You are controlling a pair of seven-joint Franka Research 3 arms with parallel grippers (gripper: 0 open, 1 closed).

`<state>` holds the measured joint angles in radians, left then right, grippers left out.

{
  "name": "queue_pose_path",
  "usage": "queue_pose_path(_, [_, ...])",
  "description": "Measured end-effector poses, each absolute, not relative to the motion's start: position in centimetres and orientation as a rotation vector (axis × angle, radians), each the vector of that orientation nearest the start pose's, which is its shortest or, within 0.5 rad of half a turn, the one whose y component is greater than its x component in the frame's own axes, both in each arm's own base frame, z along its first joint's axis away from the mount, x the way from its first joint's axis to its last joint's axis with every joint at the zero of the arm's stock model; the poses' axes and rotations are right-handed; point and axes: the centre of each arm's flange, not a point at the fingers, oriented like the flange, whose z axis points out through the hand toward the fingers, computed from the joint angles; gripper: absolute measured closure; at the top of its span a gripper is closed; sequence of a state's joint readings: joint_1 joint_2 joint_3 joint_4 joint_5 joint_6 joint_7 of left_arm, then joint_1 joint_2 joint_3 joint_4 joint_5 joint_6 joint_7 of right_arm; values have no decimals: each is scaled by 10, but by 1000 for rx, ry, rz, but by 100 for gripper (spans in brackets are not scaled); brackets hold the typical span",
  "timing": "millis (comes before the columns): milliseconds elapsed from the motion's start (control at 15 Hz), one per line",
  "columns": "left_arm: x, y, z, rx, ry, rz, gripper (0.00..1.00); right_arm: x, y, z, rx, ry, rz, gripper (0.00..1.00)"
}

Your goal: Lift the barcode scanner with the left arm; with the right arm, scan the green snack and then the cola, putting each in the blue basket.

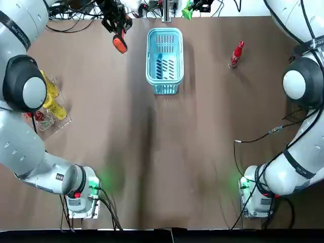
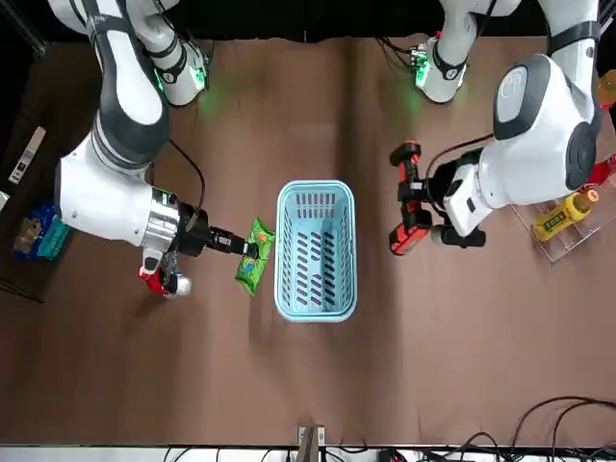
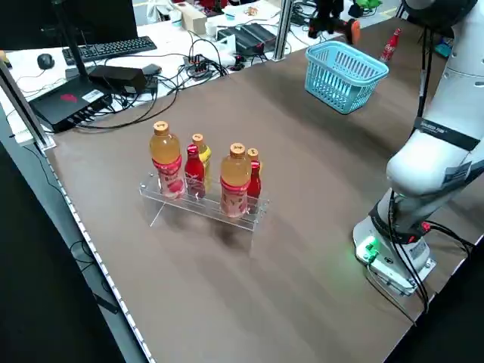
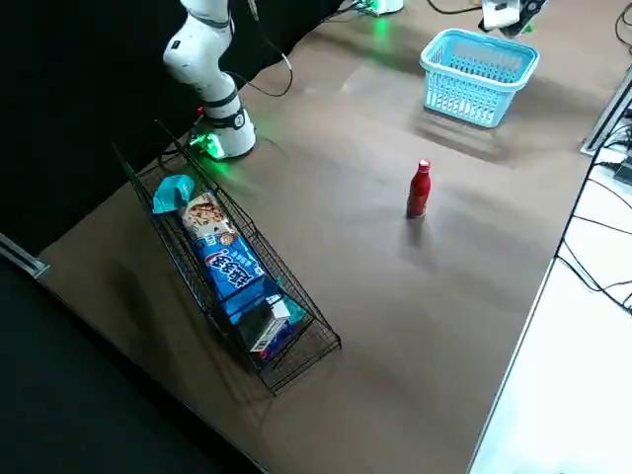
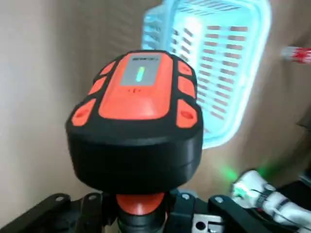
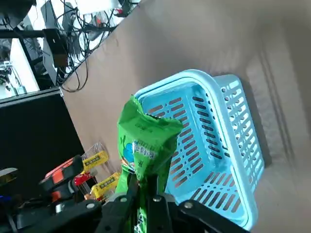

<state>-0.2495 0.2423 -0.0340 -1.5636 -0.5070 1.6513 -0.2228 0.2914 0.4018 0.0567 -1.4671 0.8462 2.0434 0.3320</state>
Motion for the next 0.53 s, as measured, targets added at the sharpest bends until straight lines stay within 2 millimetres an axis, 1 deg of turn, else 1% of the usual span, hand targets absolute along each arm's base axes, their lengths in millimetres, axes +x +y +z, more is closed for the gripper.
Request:
queue_pose_path(67, [583,-227,510,-3591,-58,519,67,647,271,480,-2295,368,145,91])
queue_pose_path(133, [579,-245,521,-3671,-107,588,67,646,265,466,-2302,344,150,91])
queue_pose_path(267, [577,-258,527,-3760,-152,675,67,645,262,456,-2305,322,155,91])
queue_pose_path(400, [581,-268,526,-3843,-215,740,67,642,265,452,-2301,298,158,91])
queue_pose_path(533, [587,-281,520,-3906,-278,791,67,639,276,454,-2274,290,172,91])
